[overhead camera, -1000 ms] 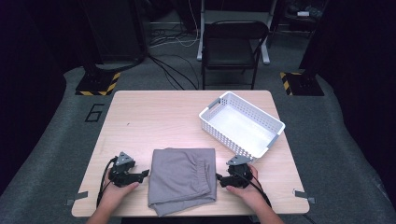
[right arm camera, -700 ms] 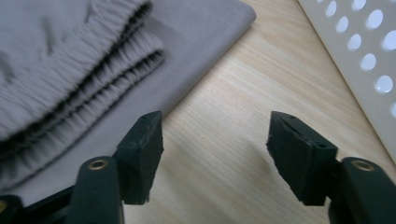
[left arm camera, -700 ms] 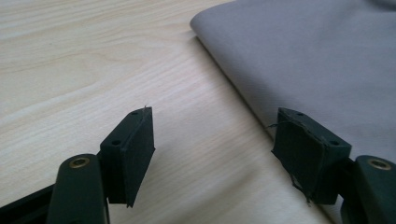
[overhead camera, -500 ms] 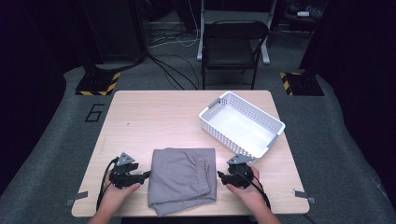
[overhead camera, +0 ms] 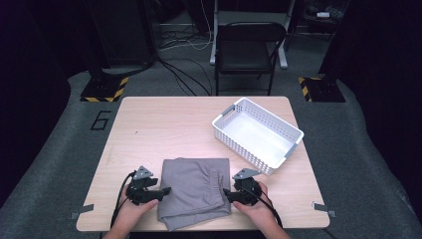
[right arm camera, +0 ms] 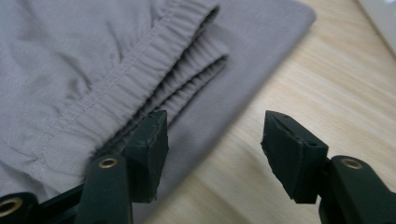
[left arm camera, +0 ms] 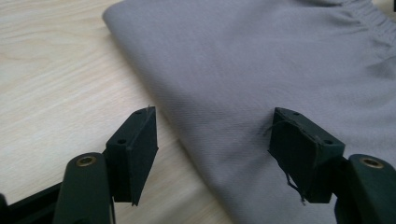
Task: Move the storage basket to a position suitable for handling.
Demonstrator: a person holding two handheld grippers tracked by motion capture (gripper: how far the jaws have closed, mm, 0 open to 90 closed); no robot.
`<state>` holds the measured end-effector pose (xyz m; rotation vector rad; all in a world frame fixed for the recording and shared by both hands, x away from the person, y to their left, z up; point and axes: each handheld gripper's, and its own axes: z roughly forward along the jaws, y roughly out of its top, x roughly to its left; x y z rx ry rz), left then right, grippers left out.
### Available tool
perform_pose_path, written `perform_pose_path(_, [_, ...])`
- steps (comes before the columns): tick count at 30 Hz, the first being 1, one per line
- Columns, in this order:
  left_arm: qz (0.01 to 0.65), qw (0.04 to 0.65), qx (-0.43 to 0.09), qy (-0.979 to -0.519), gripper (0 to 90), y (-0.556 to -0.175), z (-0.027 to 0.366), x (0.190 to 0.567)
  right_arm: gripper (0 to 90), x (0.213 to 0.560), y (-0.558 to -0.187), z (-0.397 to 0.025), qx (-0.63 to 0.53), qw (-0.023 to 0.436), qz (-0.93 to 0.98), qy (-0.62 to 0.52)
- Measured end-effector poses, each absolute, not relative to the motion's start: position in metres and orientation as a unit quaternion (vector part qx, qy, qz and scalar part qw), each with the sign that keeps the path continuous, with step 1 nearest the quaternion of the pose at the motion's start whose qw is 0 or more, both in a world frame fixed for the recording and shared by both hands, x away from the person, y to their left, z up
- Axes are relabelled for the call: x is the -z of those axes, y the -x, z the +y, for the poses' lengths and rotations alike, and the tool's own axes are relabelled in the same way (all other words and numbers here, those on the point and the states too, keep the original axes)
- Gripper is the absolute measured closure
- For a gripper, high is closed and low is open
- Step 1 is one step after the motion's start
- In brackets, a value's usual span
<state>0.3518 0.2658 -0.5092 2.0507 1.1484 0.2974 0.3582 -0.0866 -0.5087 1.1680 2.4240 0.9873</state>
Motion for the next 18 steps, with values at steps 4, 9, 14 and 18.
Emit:
perform_pose_path(4, [0.445, 0.381, -0.117, -0.802, 41.3, -0.3519, 0.2608, 0.5136, 53.1, 0.5127, -0.3574, -0.0799, -0.334, 0.128, 0.847, -0.394])
perform_pose_path(9, [0.438, 0.379, -0.112, -0.808, 48.7, -0.3531, 0.2608, 0.5151, 68.5, 0.5125, -0.3565, -0.079, -0.338, 0.113, 0.85, -0.388])
perform_pose_path(14, [0.447, 0.383, -0.1, -0.803, 53.6, -0.3516, 0.2601, 0.5158, 83.5, 0.5122, -0.3543, -0.0793, -0.347, 0.09, 0.847, -0.392])
perform_pose_path(18, [0.444, 0.388, -0.096, -0.802, 54.3, -0.3497, 0.257, 0.5165, 85.7, 0.5101, -0.352, -0.0828, -0.337, 0.079, 0.85, -0.397])
